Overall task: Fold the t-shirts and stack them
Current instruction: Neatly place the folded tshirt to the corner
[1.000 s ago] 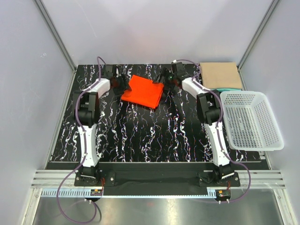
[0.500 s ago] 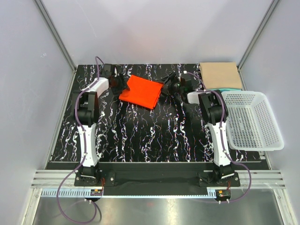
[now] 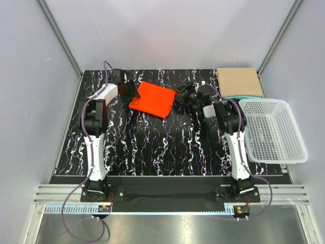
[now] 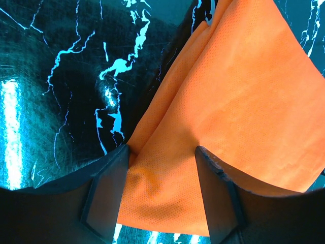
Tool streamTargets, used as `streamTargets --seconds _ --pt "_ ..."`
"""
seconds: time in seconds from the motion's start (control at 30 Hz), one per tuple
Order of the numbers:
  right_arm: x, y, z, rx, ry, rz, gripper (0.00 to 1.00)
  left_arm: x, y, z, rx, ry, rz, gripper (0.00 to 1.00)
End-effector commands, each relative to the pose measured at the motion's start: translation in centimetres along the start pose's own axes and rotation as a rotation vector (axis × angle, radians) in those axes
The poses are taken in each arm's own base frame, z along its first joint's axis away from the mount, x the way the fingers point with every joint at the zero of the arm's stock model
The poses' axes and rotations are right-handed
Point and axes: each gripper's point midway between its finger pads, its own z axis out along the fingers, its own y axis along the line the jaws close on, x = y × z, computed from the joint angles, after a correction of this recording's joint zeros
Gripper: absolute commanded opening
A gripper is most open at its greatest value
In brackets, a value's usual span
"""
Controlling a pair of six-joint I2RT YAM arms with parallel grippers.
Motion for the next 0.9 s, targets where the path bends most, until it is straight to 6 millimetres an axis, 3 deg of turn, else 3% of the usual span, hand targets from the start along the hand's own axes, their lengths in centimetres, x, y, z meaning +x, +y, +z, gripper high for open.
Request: streamTargets --seconds 0.0,0.1,0.23,0.4,0.47,0.5,0.63,0.67,0.7,0.77,0.8,0.87 --pt "-0.4 0.4 0.0 -0.069 -0.002 -0.043 0.76 2.9 2.8 1.7 -0.081 0.103 -0.018 0.62" --pt "-0.1 1.1 0.1 -0.067 0.021 -0.088 0.63 2.8 2.8 1.7 -0.082 0.102 -0.013 0.63" --pt "-0.3 0.0 -0.2 0.023 0.015 -0.122 0.59 2.7 2.8 1.7 -0.083 0.104 -0.015 0.62" --pt "-1.1 -3.6 -1.0 0.292 -0.019 -0.148 0.75 2.7 2.8 1.7 -0.086 0.106 -0.017 0.62" --pt "-1.6 -3.7 -1.0 0.357 -0.037 -0.166 0.77 2.7 2.8 1.7 -0.087 0.105 -0.019 0.62" --pt "-1.0 -4.9 -1.5 0.432 -0.019 -0.146 0.78 2.7 2.8 1.8 -0.088 0.103 -0.020 0.62" --pt "-0.2 -5.7 -1.6 0.527 -0.008 -0.154 0.84 2.7 2.8 1.9 -0.086 0.105 -0.025 0.62" --pt "-0.3 -5.0 -1.1 0.515 -0.002 -0.159 0.84 2.7 2.8 1.8 -0.084 0.105 -0.025 0.62" --pt "0.2 -6.6 -1.3 0.567 0.025 -0.139 0.85 2.7 2.8 1.8 -0.083 0.105 -0.025 0.62" --pt "0.1 -6.4 -0.6 0.593 0.041 -0.157 0.85 2.9 2.7 1.8 -0.077 0.110 -0.029 0.62" --pt "0.6 -8.0 -1.0 0.645 0.063 -0.137 0.86 2.9 2.6 1.8 -0.070 0.110 -0.032 0.62" --pt "1.1 -7.9 -0.5 0.640 0.083 -0.124 0.86 3.1 2.5 1.9 -0.068 0.113 -0.031 0.63"
